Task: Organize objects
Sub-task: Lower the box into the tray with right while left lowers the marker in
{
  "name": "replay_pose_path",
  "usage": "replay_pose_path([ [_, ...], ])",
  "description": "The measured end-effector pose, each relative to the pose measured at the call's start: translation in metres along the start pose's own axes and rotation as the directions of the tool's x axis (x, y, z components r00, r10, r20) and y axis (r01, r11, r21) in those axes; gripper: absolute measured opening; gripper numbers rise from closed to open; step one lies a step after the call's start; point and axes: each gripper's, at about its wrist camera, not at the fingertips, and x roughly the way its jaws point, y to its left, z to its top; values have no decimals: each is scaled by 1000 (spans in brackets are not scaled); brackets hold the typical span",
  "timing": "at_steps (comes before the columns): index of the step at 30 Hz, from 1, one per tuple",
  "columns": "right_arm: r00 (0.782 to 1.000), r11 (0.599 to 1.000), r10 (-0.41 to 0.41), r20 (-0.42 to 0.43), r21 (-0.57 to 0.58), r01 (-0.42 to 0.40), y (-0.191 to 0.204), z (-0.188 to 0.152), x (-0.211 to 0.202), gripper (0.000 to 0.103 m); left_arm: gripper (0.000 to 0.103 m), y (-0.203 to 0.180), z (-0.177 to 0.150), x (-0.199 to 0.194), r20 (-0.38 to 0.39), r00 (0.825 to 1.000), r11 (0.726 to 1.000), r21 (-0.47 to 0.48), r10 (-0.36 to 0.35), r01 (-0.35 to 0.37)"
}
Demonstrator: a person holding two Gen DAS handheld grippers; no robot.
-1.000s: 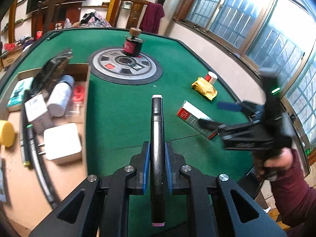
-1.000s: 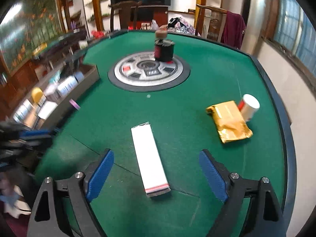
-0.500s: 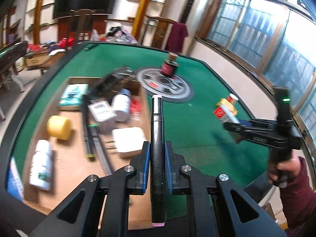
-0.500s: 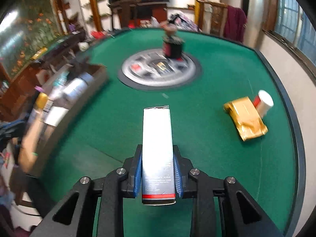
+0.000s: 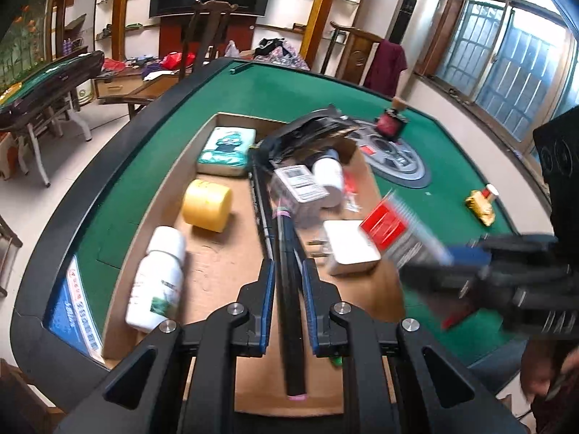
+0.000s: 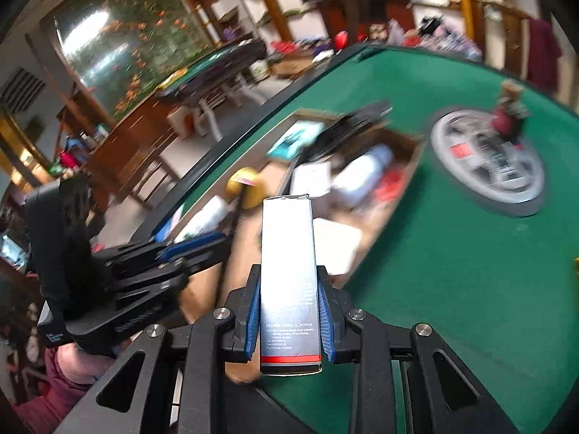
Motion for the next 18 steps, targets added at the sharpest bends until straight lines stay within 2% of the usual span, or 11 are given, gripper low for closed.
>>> replay_pose_path([
  [7, 996, 1000, -6, -87, 16, 7, 11, -4, 48, 30, 15, 15, 5, 10, -4, 999, 999, -8, 53, -53],
  [10, 994, 999, -44, -98, 15, 46, 11, -4, 56, 30, 17, 22, 4, 7, 14, 998, 998, -23, 62, -62],
  [12, 992, 997, -75, -99, 5, 76, 12, -2, 61, 30, 30, 25, 3, 3, 26, 998, 997, -44, 59, -58],
  [14, 989, 994, -111, -102, -6, 111, 14, 1, 67, 31, 61, 26, 3, -4, 54, 995, 995, -59, 79, -76],
  [18, 978, 978, -201, -61, -62, 197, 22, 2, 70, 32, 76, 22, 6, -19, 109, 986, 990, -64, 129, -123],
])
